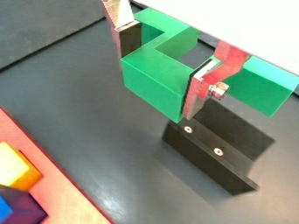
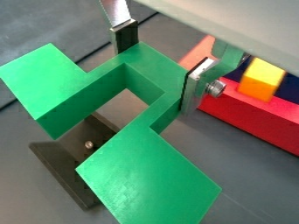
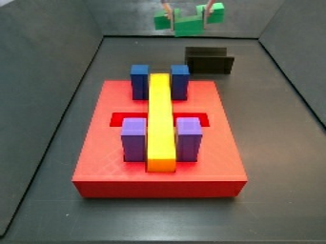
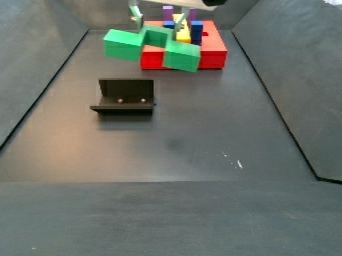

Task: Pick up the green object. Move up. Place the green object on the fixture. Regrasp the green object. Move to above the board. Insert the green object.
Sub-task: Place the green object on the fixture.

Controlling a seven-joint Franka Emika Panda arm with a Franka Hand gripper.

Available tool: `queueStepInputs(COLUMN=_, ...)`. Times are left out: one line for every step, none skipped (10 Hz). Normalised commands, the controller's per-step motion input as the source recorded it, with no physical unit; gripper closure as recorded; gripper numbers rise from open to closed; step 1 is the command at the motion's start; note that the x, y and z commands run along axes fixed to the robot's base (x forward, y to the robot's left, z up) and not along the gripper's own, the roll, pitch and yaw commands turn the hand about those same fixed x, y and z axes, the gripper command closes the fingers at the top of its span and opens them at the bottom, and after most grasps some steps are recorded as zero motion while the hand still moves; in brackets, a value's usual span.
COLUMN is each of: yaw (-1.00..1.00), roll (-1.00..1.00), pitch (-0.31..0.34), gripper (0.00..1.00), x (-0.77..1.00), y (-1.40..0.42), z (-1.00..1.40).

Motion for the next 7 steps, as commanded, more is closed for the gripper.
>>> queueStepInputs(yaw=-0.03, roll=0.0, pitch=0.029, gripper=1.0, x=1.0, y=-0.04, z=0.11)
queueStepInputs(yaw=-0.02, roll=0.0, pitch=0.051, gripper=1.0, x=1.0, y=-0.04, z=0.1)
queueStepInputs(yaw=-0.01, roll=0.0, pitch=0.054, gripper=1.0, x=1.0, y=-0.03, z=0.09)
queueStepInputs(yaw=-0.02, roll=0.0, pitch=0.06, gripper=1.0, x=1.0, y=-0.03, z=0.1)
queueStepInputs(yaw=-0.03, roll=0.0, pitch=0.177, gripper=1.0, x=1.0, y=0.0, z=0.06)
queueStepInputs(yaw=0.0, roll=0.06, pitch=0.397, gripper=1.0, x=0.88, y=-0.07, z=0.0)
queueStepInputs(yaw=0.0, roll=-0.01, pitch=0.0, gripper=1.0, x=0.0, y=0.0, z=0.0)
